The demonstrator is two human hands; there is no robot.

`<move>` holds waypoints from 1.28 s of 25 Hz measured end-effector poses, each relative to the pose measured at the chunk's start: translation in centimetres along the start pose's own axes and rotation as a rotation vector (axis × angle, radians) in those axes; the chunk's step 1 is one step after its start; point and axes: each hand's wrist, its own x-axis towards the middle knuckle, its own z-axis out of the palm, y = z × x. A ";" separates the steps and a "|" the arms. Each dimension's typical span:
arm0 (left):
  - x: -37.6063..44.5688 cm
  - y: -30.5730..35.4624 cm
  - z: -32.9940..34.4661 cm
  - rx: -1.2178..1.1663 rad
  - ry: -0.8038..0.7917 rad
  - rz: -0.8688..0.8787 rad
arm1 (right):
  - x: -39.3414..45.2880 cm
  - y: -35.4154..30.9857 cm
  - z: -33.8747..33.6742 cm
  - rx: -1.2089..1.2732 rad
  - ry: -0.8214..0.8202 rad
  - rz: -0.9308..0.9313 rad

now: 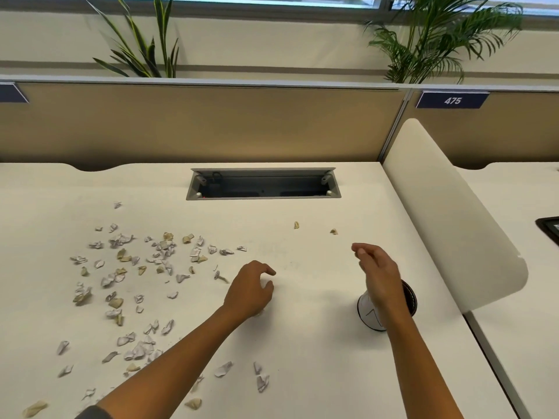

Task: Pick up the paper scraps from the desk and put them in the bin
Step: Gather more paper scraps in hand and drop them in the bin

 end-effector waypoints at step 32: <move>3.2 -6.1 -1.4 0.226 -0.279 0.046 | 11.7 4.9 17.2 -0.831 -0.397 -0.168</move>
